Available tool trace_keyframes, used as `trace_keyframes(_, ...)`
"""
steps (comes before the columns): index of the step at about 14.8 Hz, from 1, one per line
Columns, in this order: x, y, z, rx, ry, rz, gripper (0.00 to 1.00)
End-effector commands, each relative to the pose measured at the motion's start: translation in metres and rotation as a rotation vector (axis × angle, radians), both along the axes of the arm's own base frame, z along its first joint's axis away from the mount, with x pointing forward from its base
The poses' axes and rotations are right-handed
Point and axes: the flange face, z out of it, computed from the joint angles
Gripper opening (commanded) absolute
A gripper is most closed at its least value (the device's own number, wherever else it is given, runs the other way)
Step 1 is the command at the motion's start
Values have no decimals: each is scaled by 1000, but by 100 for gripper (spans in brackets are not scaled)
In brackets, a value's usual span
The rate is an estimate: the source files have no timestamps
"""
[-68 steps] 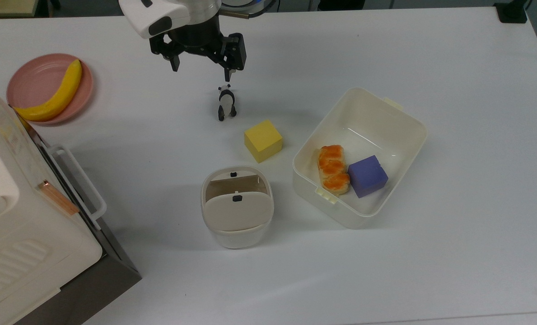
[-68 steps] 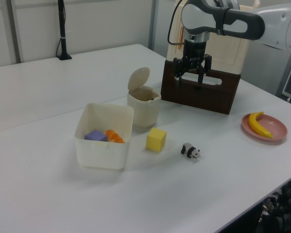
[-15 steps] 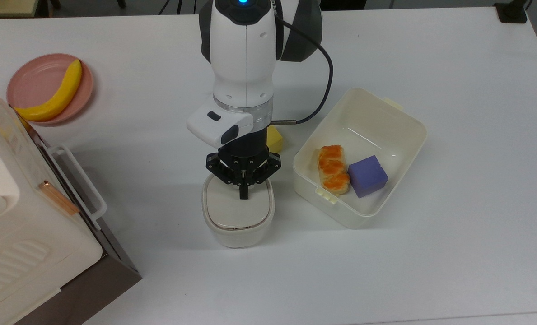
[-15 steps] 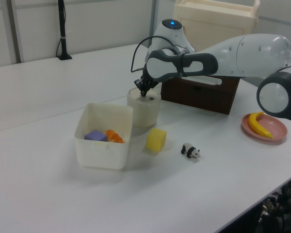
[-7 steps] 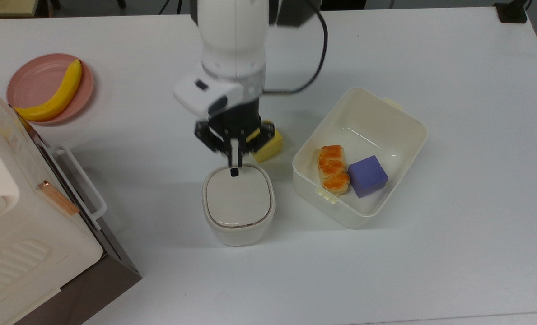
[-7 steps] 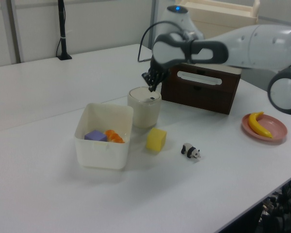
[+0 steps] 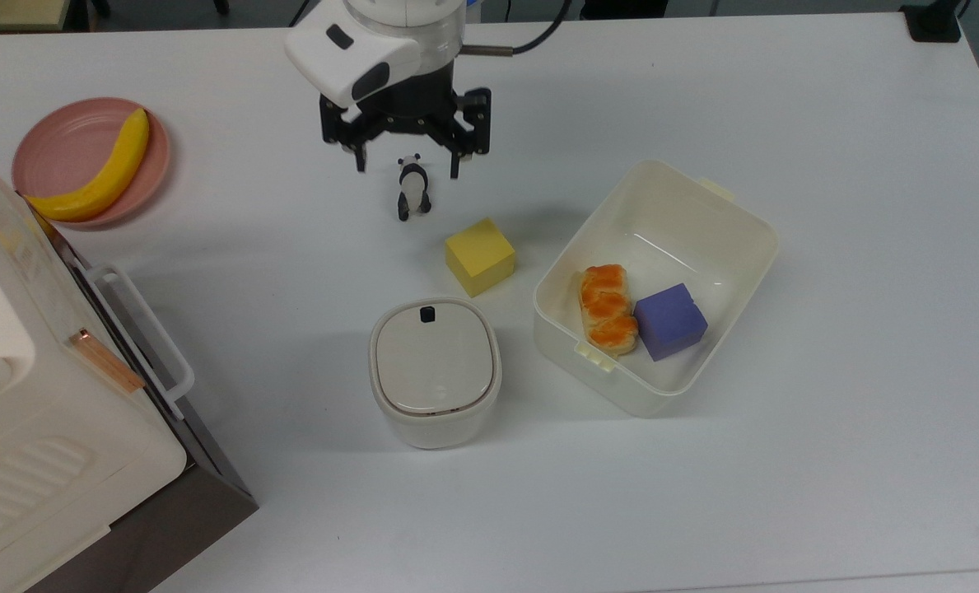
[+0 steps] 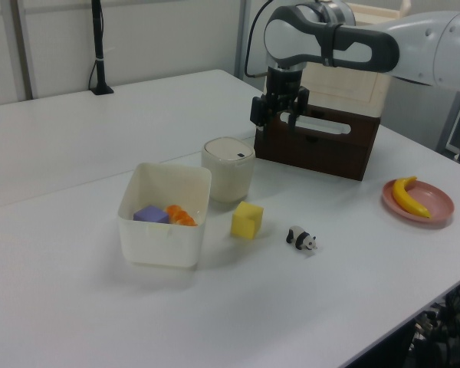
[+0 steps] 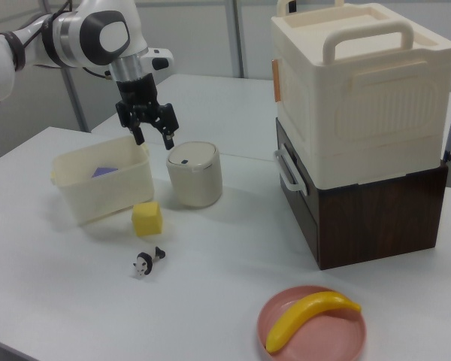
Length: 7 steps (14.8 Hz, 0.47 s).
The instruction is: Close the trash can
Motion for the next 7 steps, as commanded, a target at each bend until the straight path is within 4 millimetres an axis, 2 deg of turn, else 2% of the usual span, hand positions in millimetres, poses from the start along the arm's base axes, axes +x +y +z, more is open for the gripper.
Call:
trace_keyframes(1, -18, -26, 4, 10, 58, -49, 100)
trace_keyframes(4, -20, -23, 4, 8, 63, -60, 100)
trace_keyframes(7, -21, -28, 10, 11, 51, -67, 100)
